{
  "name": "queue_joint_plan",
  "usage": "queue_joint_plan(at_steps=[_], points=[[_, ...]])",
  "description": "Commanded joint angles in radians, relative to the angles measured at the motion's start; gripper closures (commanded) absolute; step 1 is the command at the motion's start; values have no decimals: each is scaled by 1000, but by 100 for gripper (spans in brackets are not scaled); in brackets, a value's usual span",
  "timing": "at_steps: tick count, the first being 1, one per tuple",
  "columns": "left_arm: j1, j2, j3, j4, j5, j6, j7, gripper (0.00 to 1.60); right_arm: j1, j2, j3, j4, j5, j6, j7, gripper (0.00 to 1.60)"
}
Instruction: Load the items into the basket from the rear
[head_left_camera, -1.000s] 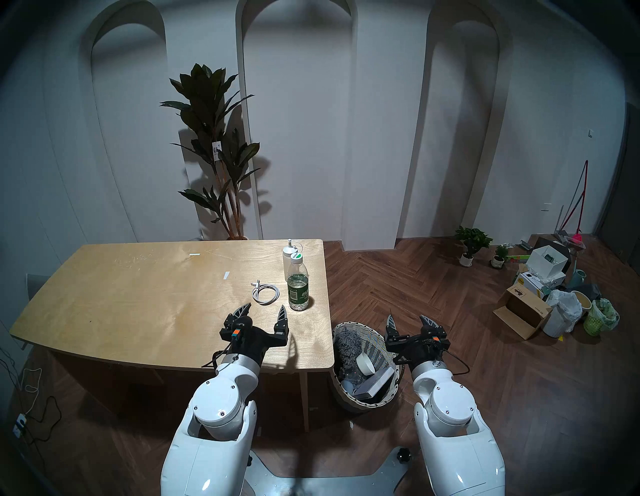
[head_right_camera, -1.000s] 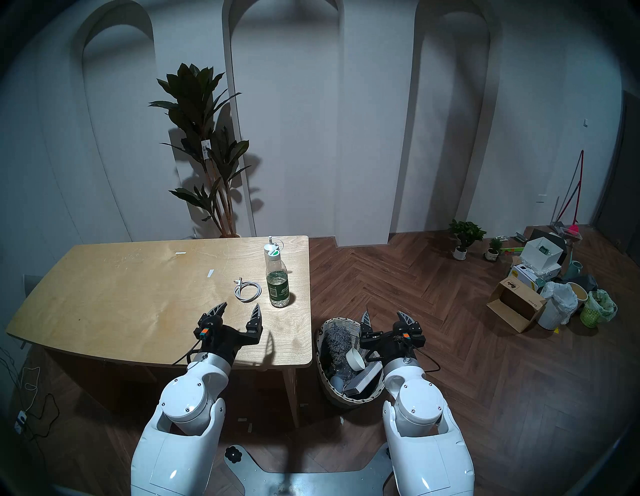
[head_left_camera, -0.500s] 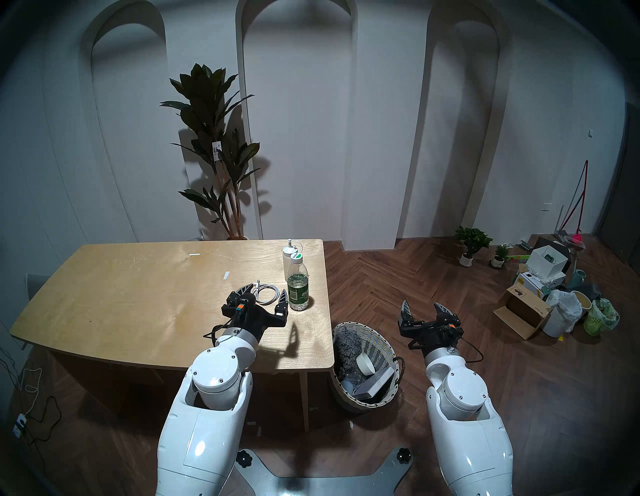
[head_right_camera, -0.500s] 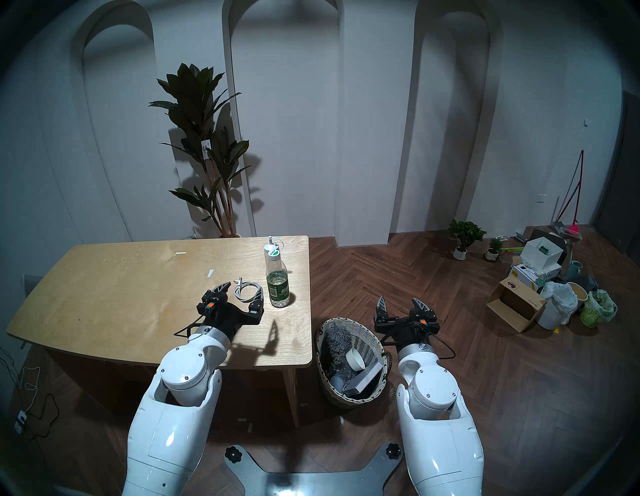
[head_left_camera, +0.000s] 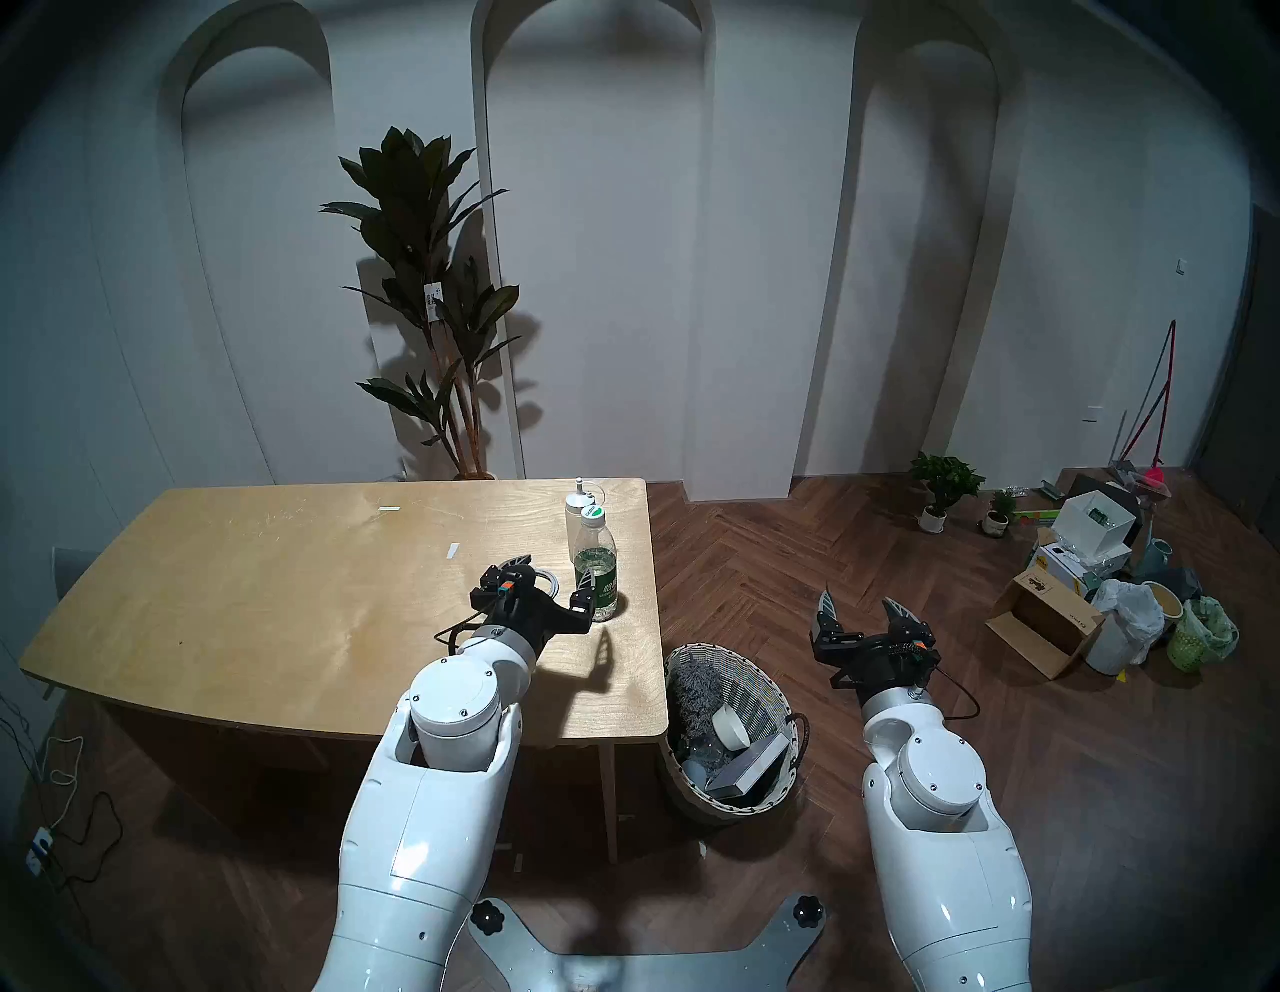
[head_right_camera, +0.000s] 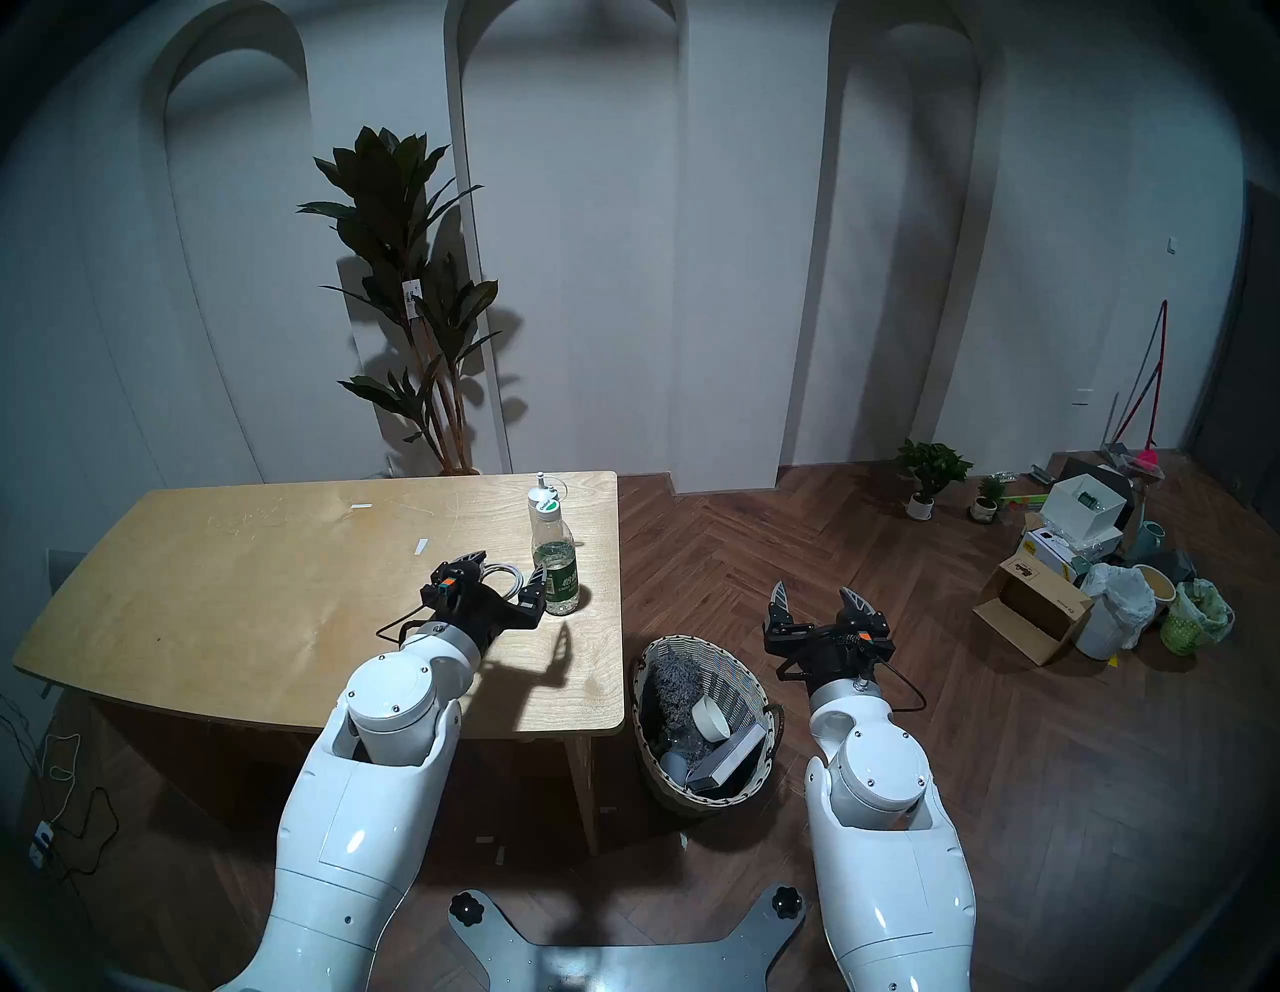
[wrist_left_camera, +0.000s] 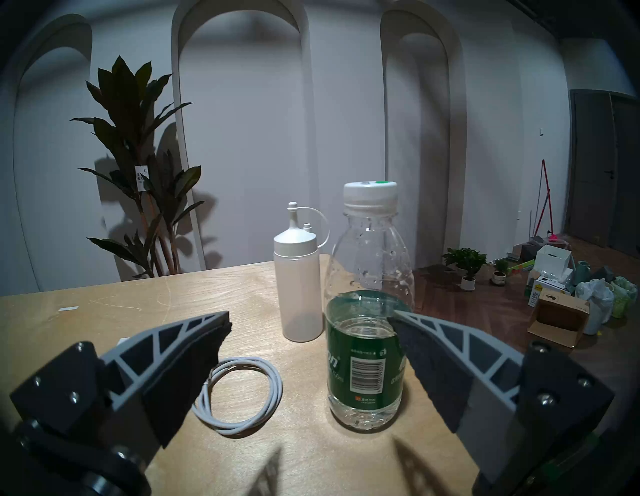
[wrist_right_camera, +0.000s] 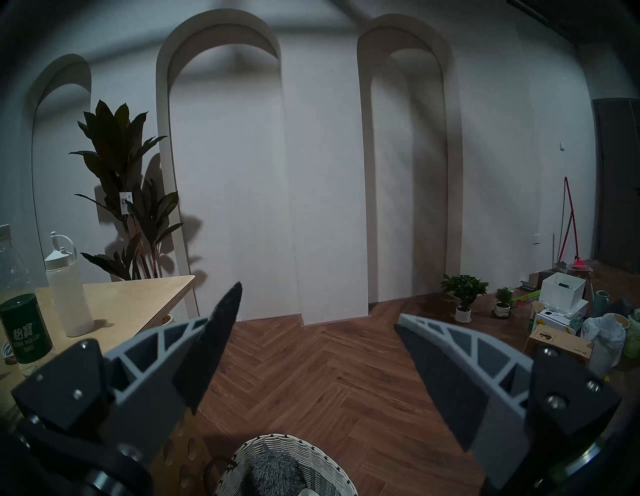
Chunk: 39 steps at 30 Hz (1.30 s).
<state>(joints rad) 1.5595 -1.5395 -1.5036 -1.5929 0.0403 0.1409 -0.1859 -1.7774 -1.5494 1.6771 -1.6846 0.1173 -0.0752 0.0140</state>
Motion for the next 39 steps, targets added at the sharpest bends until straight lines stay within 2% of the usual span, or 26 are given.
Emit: queue_joint_plan(at_steps=[1, 3, 9, 27, 39], points=[[-109, -11, 1, 30, -17, -23, -31, 0, 6, -4, -2, -22, -4, -28, -3, 0], [-137, -5, 5, 57, -29, -29, -47, 0, 1, -4, -2, -21, -6, -35, -5, 0], [-143, -5, 8, 73, -39, -45, -62, 0, -4, -7, 0, -22, -7, -45, -8, 0], [-199, -19, 11, 162, -40, -75, -40, 0, -3, -14, -1, -16, -21, -71, -19, 0], [-240, -20, 25, 219, -74, -85, -95, 0, -6, -21, 1, -15, -39, -84, -40, 0]])
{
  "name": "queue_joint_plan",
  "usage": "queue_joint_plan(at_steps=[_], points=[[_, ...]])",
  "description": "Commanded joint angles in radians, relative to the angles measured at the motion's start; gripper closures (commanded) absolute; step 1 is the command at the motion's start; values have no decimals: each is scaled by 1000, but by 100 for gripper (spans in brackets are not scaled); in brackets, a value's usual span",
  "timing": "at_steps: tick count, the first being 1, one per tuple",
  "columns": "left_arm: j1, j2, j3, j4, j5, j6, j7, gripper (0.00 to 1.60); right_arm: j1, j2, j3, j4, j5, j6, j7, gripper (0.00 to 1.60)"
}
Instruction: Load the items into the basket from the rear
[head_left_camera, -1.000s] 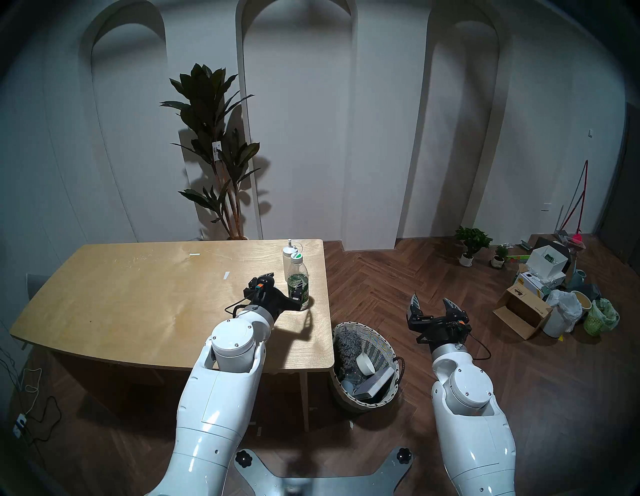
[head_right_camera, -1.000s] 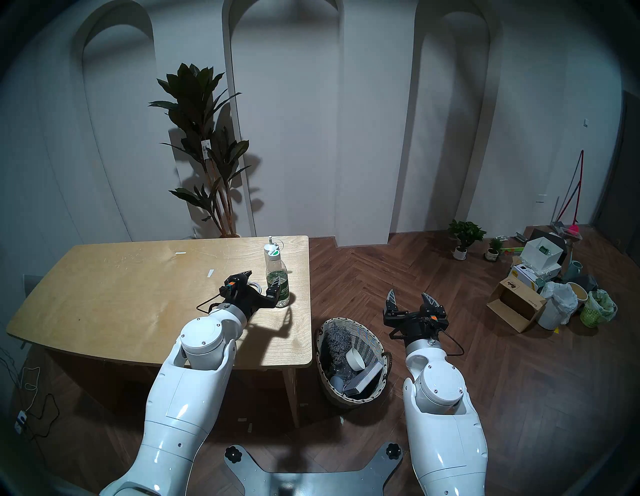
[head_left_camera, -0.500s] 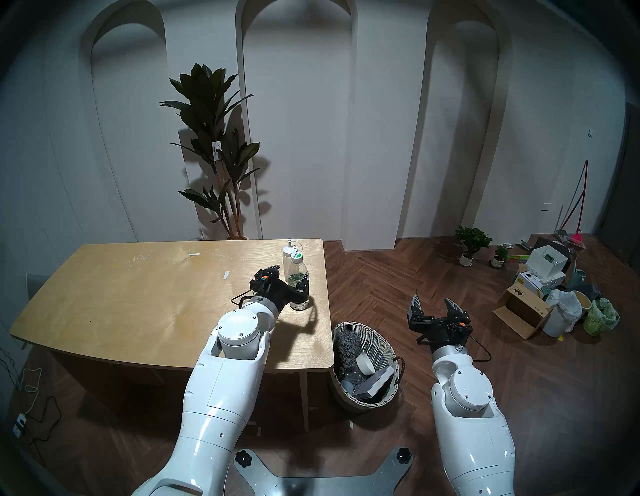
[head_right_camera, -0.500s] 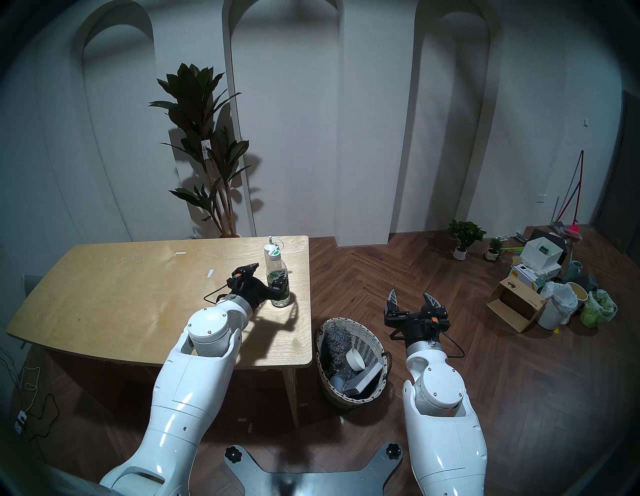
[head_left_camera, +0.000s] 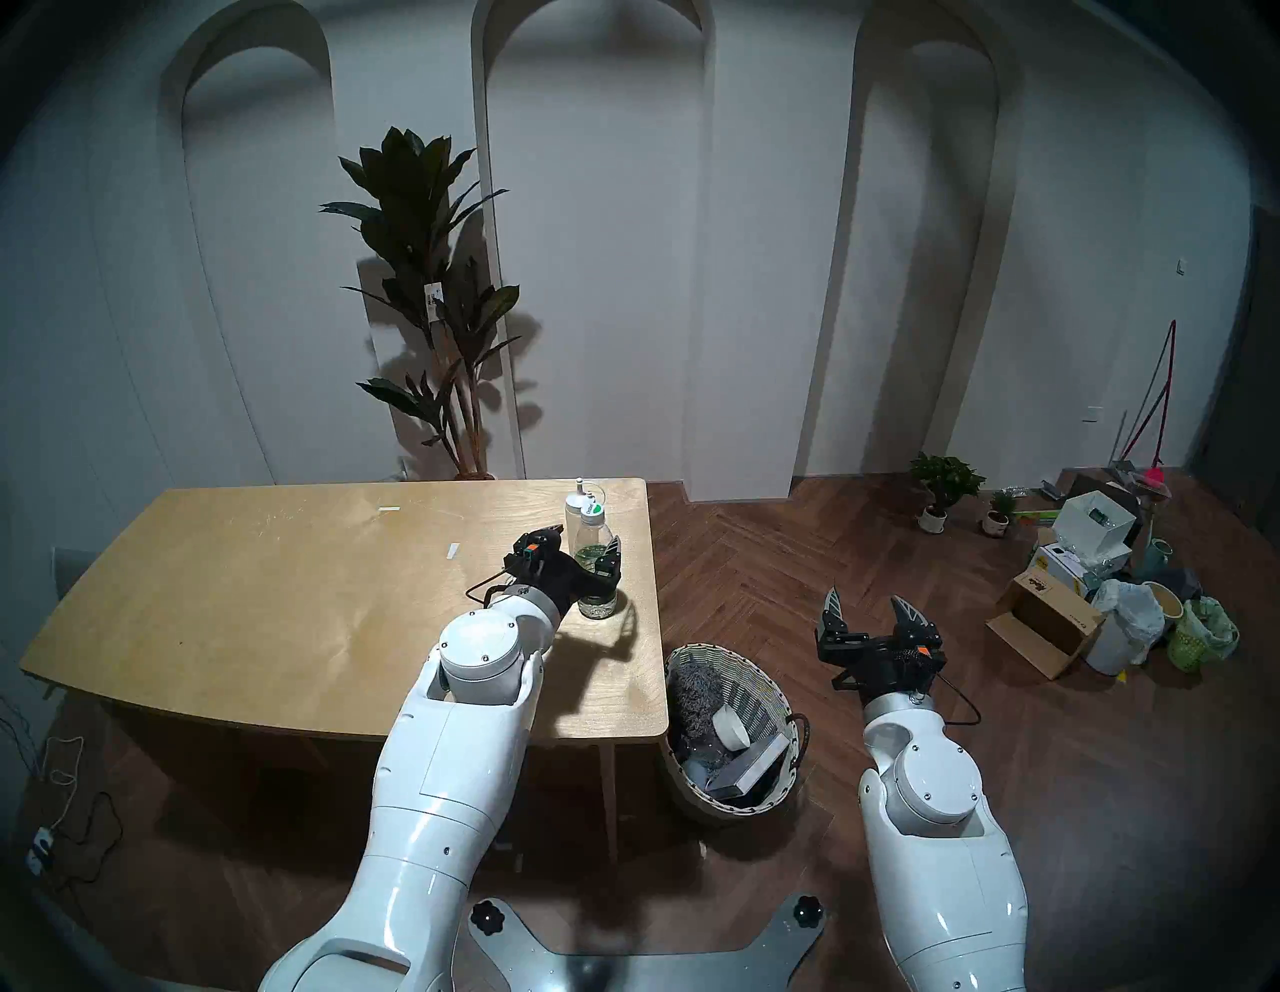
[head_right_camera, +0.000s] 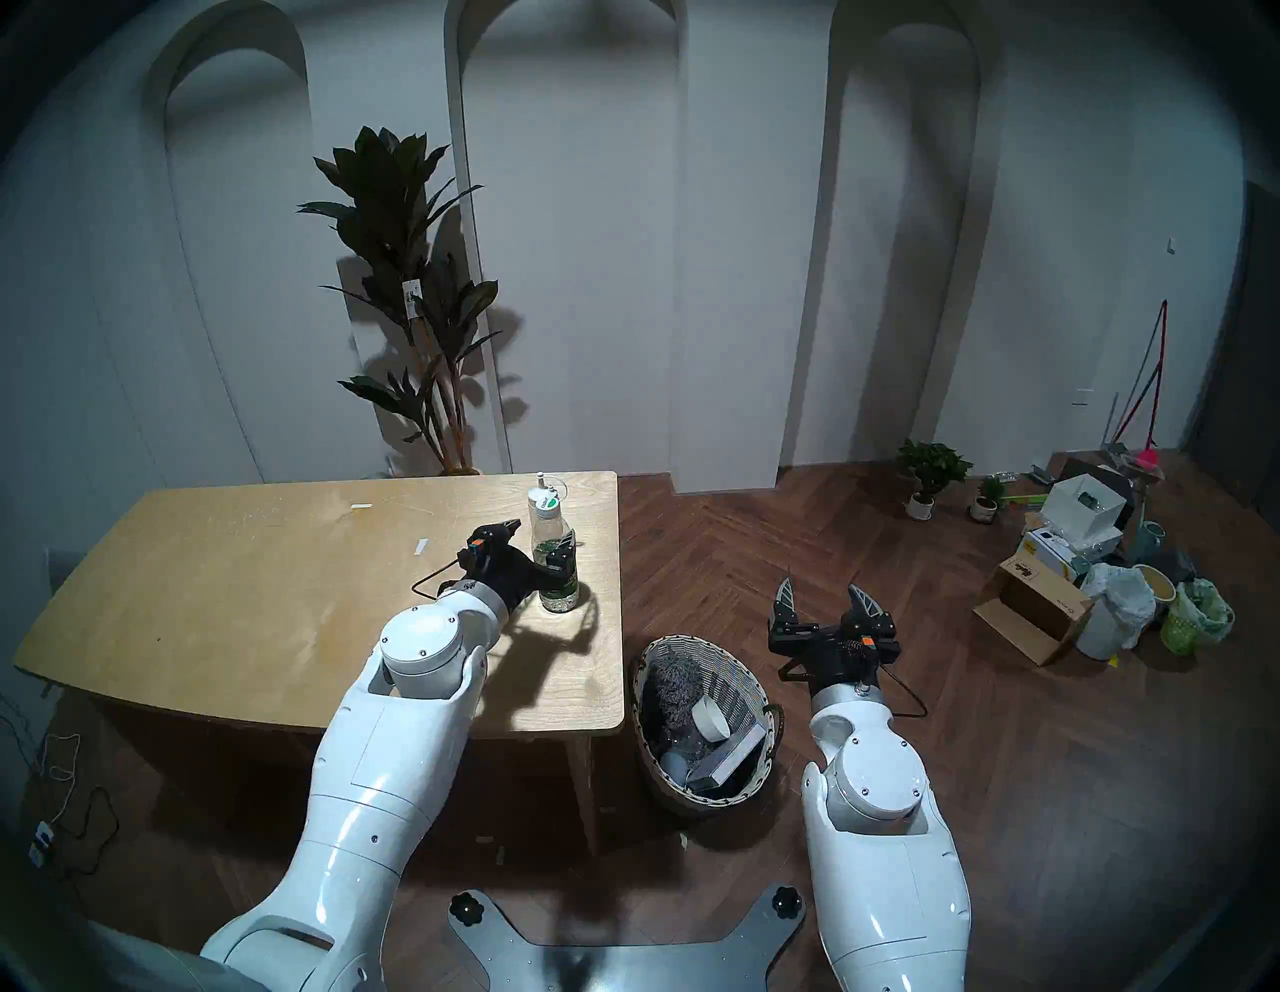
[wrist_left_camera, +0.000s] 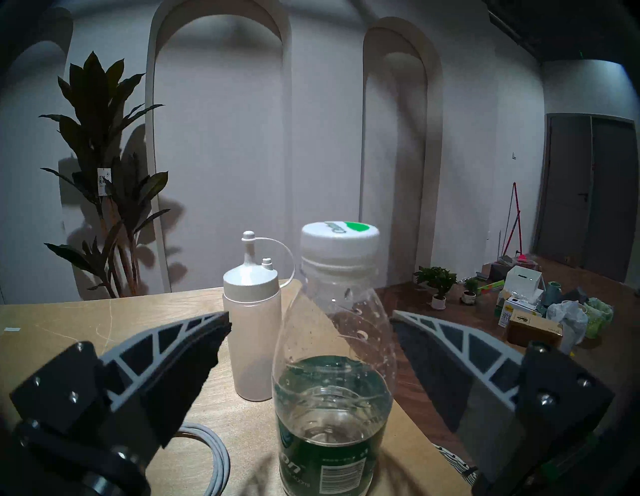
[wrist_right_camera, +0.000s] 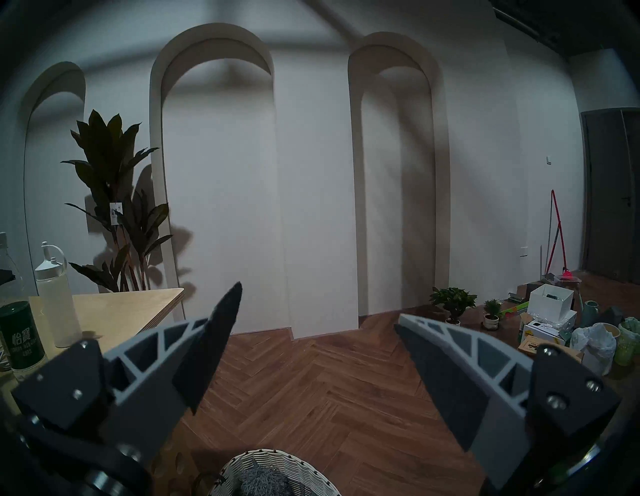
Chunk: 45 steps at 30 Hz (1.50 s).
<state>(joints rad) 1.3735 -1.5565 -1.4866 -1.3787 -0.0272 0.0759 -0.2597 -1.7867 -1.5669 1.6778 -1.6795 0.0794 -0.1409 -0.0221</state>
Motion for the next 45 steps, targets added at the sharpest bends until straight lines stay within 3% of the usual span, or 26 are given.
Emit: queue_joint_plan(at_steps=[1, 11, 12, 13, 14, 15, 26, 36, 45], points=[[-56, -2, 9, 7, -6, -21, -22, 0, 3, -4, 1, -20, -1, -19, -5, 0], [-78, 0, 12, 47, -13, -38, -34, 0, -1, -9, 2, -31, -6, -21, -20, 0], [-82, 3, 17, 56, -2, -41, -27, 20, 0, -10, 2, -33, -7, -21, -24, 0], [-83, 3, 16, 62, -7, -49, -32, 87, 0, -11, 2, -33, -8, -21, -26, 0], [-81, 3, 14, 66, -17, -56, -43, 112, 0, -11, 2, -34, -9, -22, -28, 0], [-79, 3, 15, 65, -17, -58, -42, 160, 0, -11, 1, -34, -10, -22, -29, 0], [-86, -21, 44, 4, -45, -58, -85, 160, 8, -19, 2, -23, -12, -20, -48, 0], [-185, -83, 110, 79, -33, -59, -97, 160, 28, -15, 37, -9, 5, -17, -73, 0], [-266, -167, 150, 202, -12, -78, -82, 160, 54, -1, 90, 23, 32, -7, -95, 0]])
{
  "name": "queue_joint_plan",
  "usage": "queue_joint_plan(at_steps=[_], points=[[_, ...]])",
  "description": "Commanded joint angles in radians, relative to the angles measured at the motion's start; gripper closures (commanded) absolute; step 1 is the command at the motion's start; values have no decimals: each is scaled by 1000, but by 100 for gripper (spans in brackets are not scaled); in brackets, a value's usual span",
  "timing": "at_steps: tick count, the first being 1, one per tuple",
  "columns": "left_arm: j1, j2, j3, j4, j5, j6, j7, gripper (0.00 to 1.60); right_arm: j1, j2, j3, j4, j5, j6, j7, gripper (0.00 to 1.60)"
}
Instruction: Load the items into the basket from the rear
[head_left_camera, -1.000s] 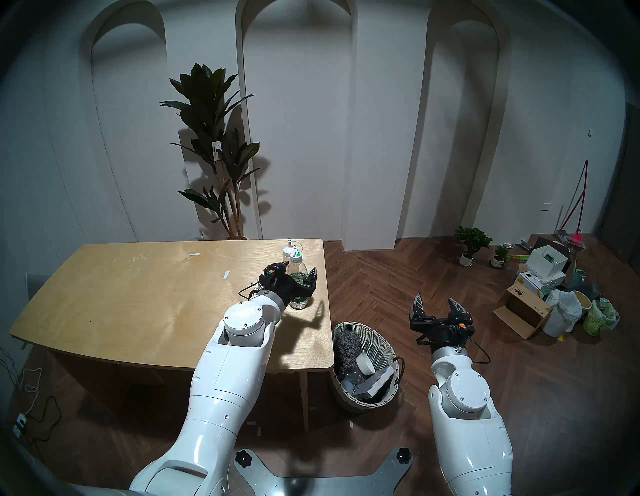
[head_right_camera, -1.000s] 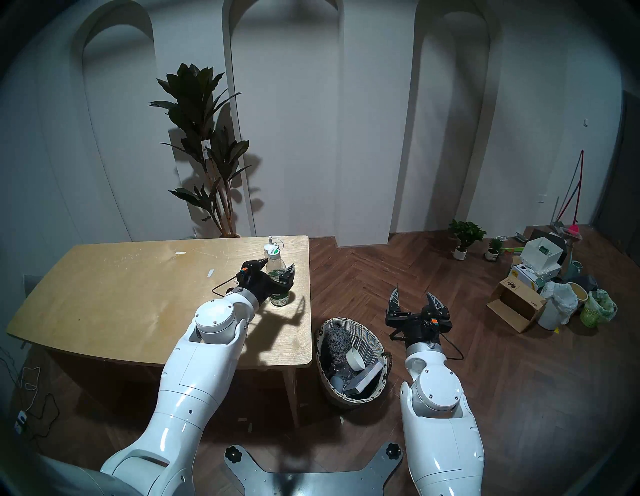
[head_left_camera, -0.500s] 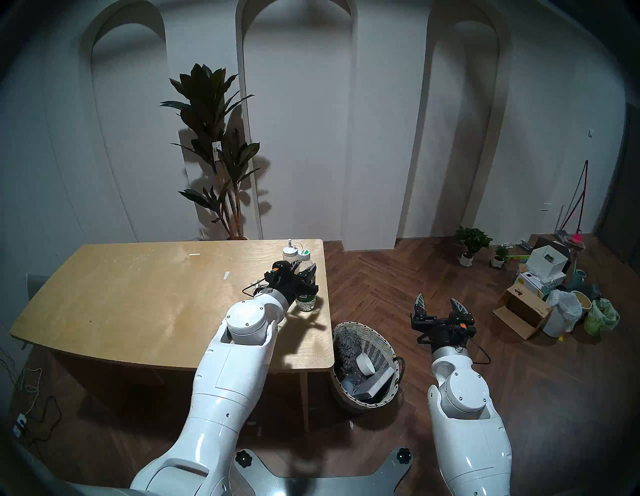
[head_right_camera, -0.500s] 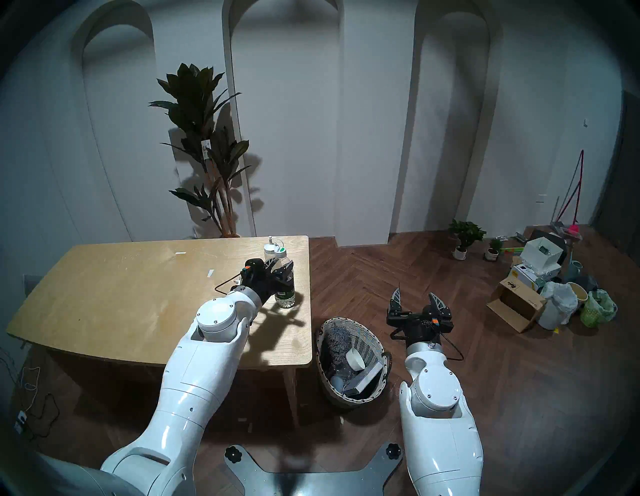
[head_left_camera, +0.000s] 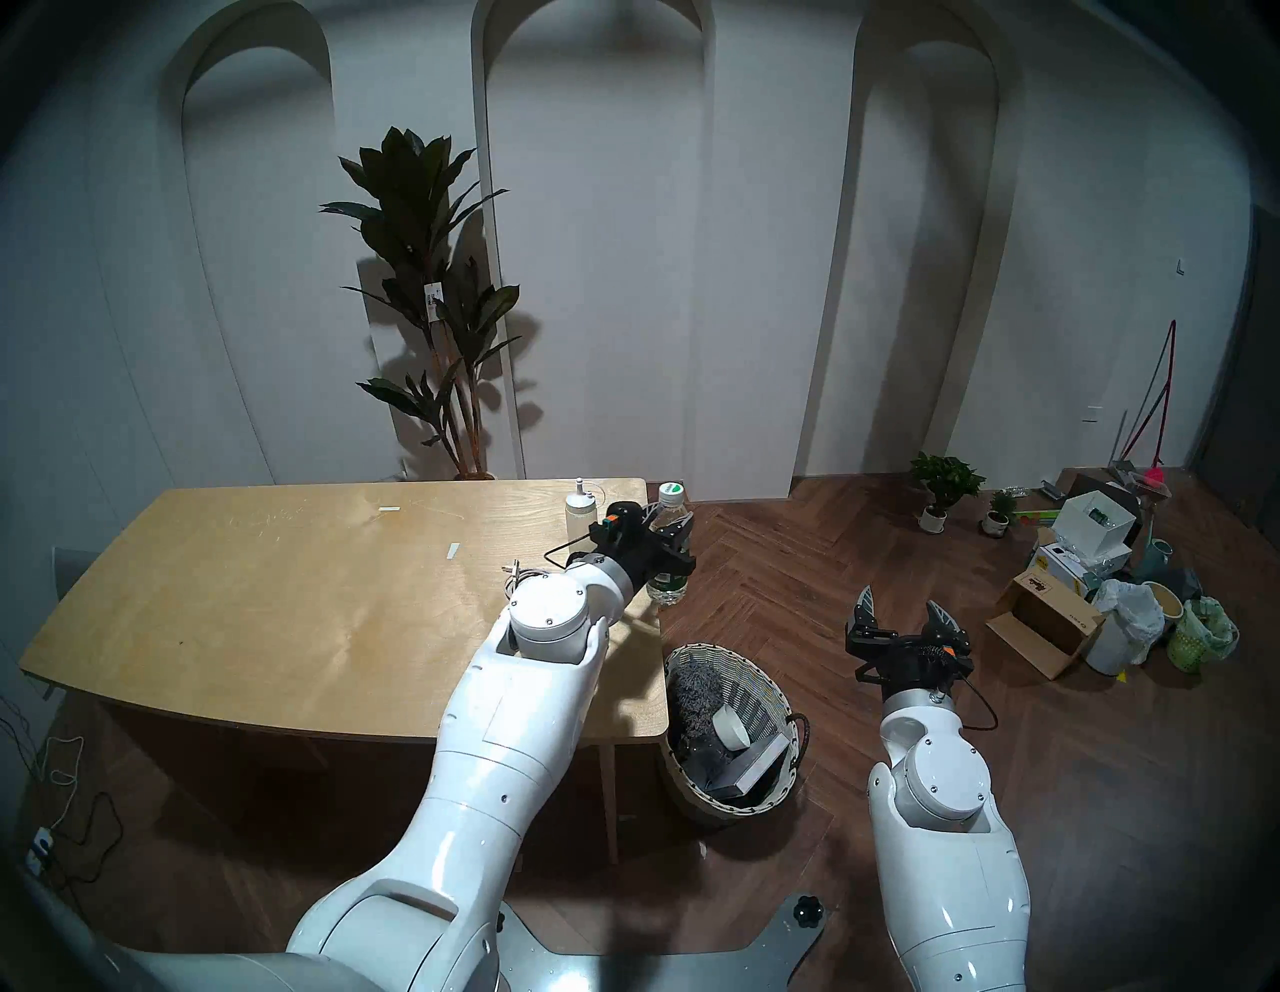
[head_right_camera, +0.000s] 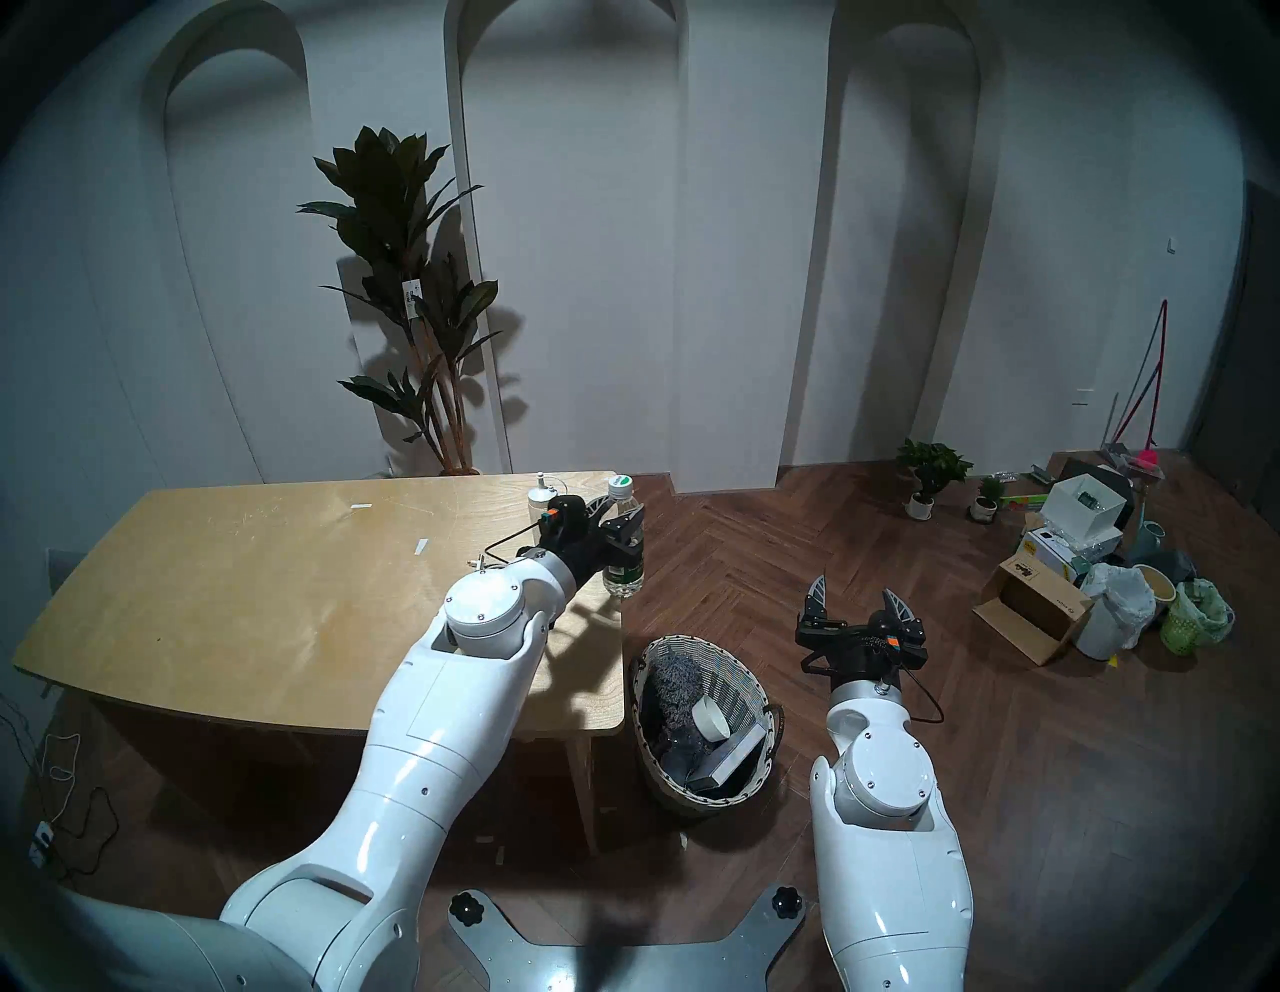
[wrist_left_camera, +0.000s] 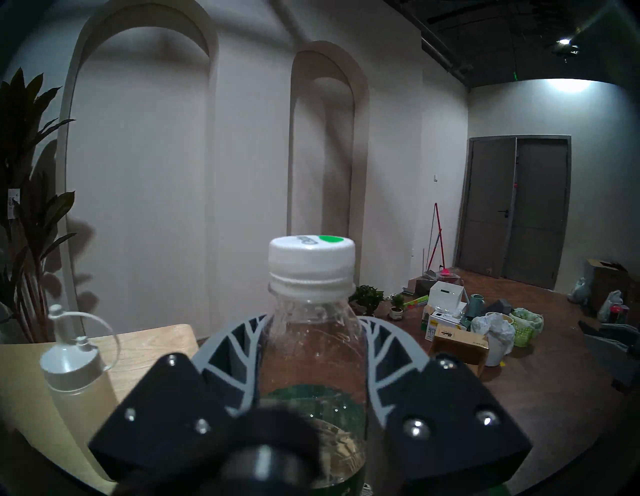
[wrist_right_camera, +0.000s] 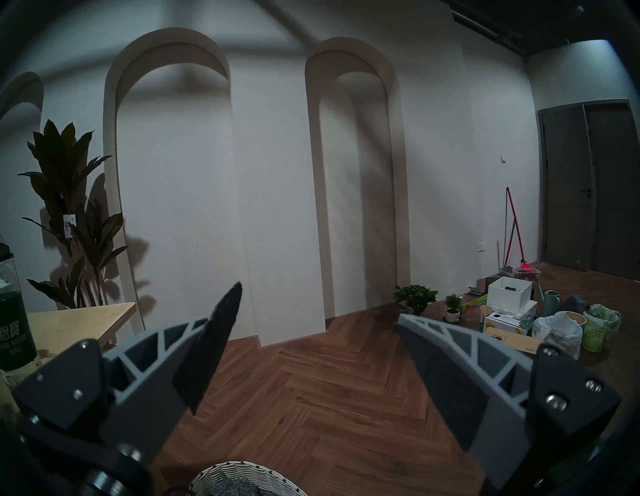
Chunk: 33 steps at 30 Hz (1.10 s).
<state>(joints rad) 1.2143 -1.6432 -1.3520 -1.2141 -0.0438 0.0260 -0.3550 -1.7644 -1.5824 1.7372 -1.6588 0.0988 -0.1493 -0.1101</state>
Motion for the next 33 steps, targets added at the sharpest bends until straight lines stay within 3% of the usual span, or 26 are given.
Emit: queue_joint_plan(at_steps=[1, 15, 33], points=[[-117, -87, 17, 49, 5, -32, 13, 160, 36, 19, 37, 8, 14, 2, -9, 0], [-210, -158, -24, 211, -11, -38, 42, 160, 78, 66, 133, 83, 44, 19, -50, 0], [-339, -229, -49, 412, -27, -42, 101, 160, 94, 100, 198, 132, 73, 28, -78, 0]])
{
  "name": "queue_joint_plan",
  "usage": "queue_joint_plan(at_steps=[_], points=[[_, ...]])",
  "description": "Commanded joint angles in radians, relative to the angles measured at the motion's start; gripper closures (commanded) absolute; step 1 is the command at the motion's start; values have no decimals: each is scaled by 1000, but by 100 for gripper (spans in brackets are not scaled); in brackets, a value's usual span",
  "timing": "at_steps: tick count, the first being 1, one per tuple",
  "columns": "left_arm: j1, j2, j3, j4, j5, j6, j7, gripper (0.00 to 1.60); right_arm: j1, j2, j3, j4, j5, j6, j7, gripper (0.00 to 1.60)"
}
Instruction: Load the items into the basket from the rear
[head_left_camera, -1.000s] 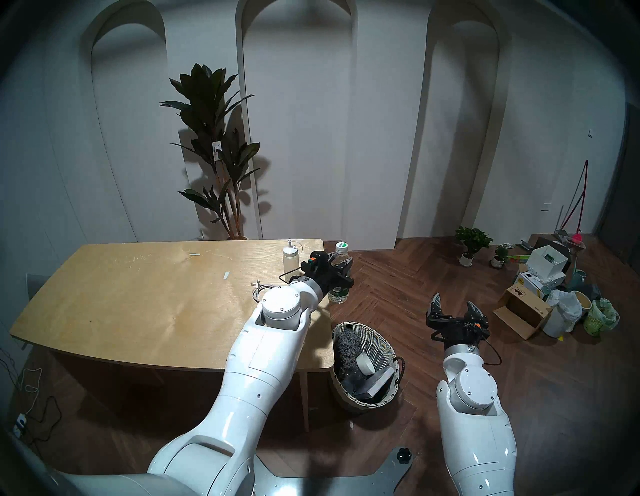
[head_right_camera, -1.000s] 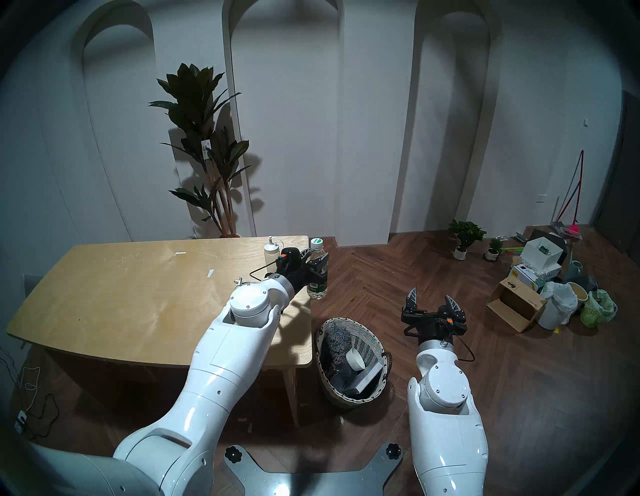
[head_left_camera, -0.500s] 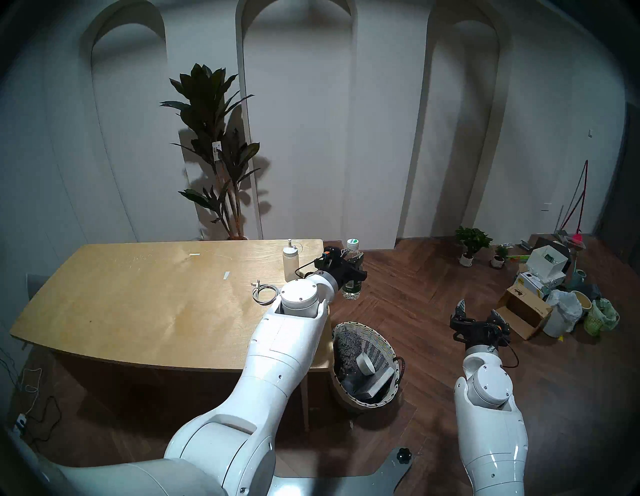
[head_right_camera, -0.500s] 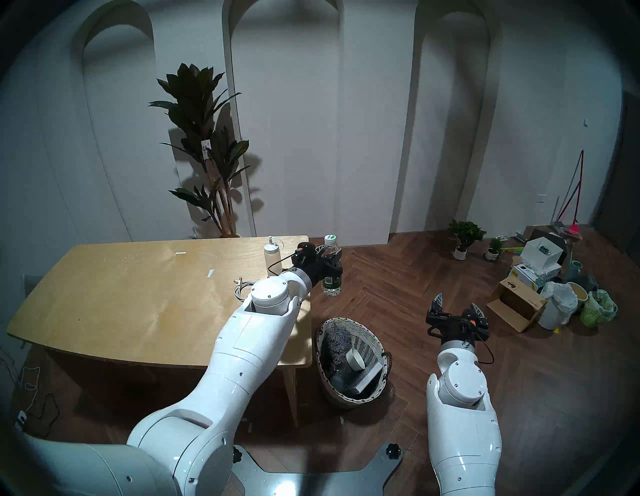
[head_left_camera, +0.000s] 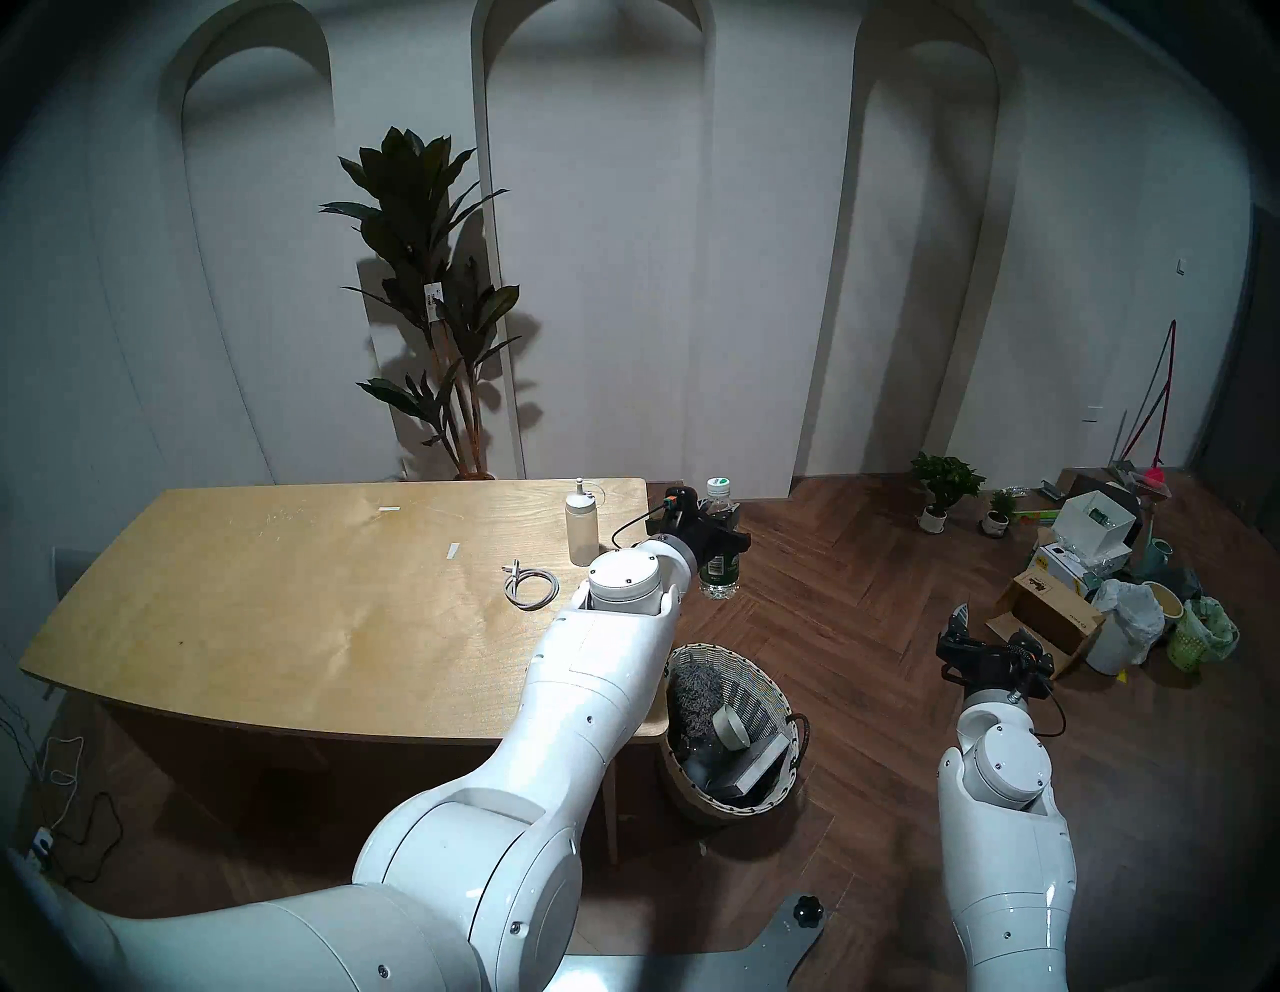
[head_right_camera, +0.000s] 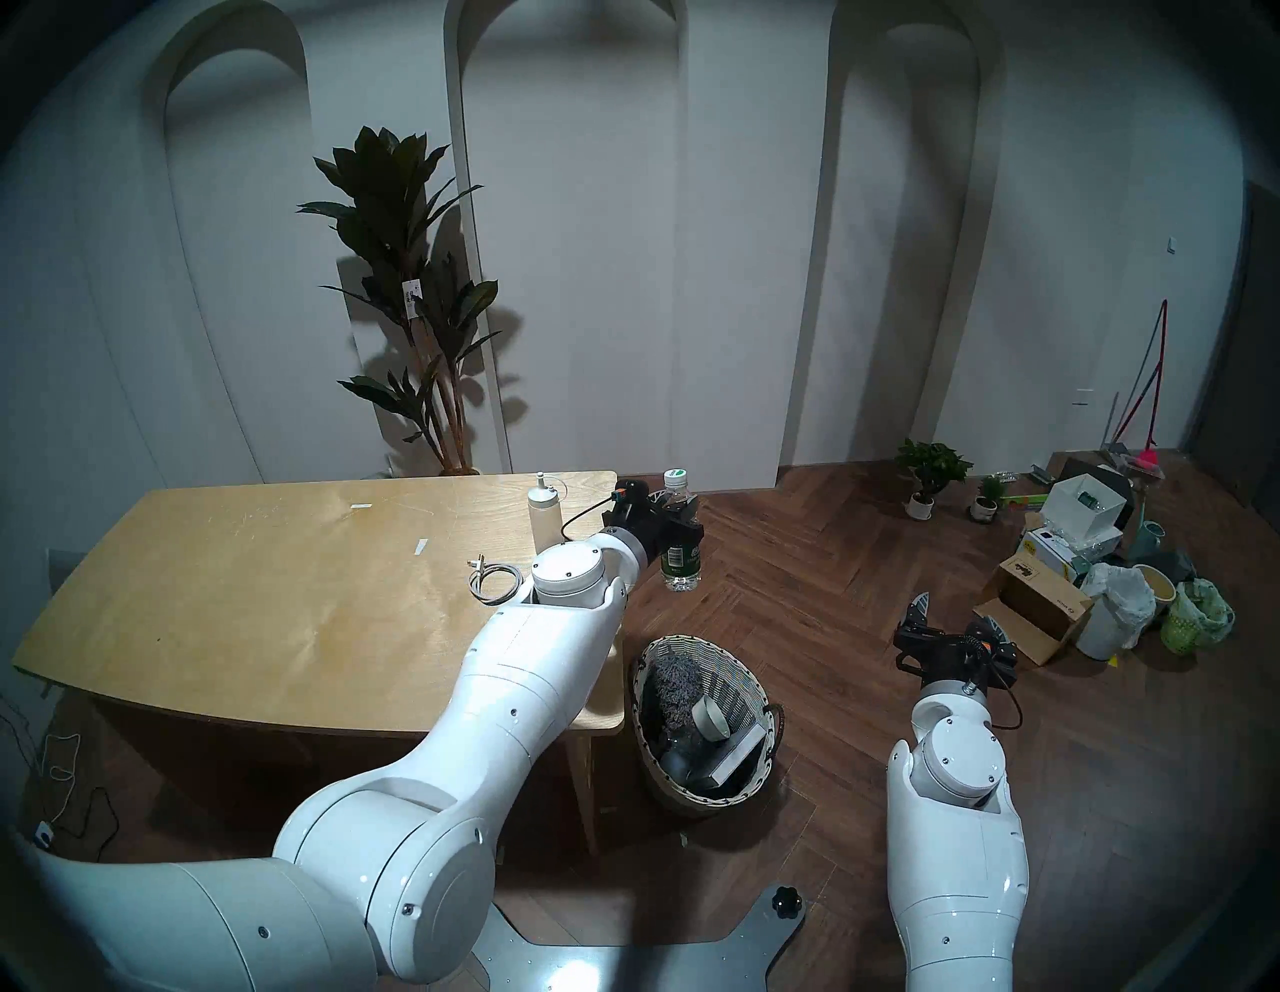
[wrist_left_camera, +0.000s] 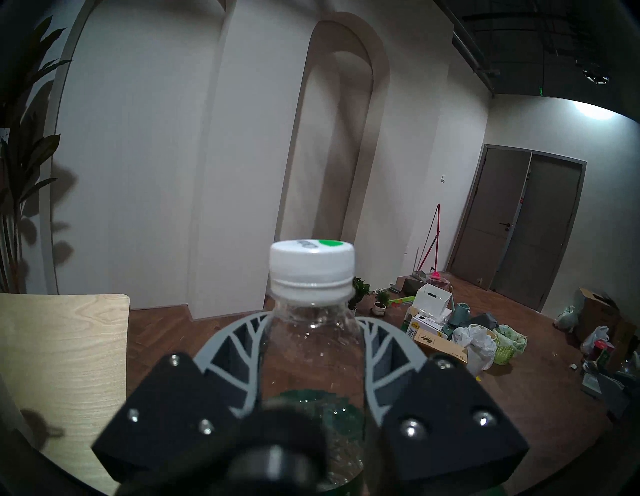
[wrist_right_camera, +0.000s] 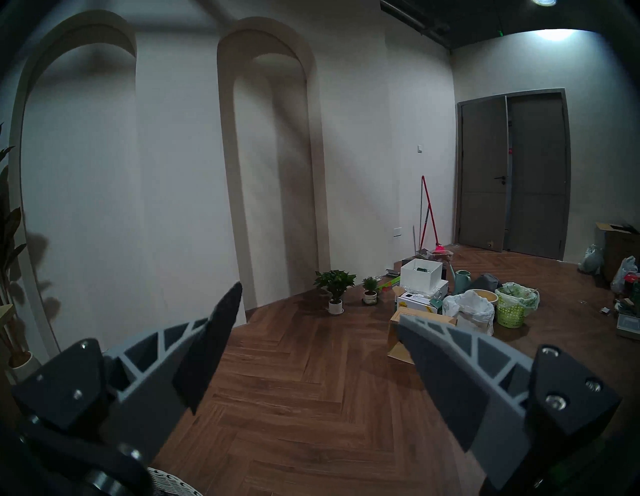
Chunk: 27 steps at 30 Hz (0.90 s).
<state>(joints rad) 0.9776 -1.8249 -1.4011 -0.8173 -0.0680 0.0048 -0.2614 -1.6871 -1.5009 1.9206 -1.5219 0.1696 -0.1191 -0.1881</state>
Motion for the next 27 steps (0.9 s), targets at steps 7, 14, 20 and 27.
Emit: queue_joint_plan(at_steps=[7, 14, 20, 27], points=[[-154, -65, -1, 94, -4, -29, 28, 160, 27, 26, 22, 7, 12, -1, -5, 0], [-203, -71, -1, 171, -7, -44, 38, 0, 36, 32, 23, 14, 21, -2, -6, 0], [-253, -74, -1, 240, -14, -69, 36, 0, 39, 34, 22, 17, 29, -4, 0, 0], [-300, -37, 17, 233, 13, -90, 37, 0, 53, 45, -10, -3, 7, 22, 9, 0]])
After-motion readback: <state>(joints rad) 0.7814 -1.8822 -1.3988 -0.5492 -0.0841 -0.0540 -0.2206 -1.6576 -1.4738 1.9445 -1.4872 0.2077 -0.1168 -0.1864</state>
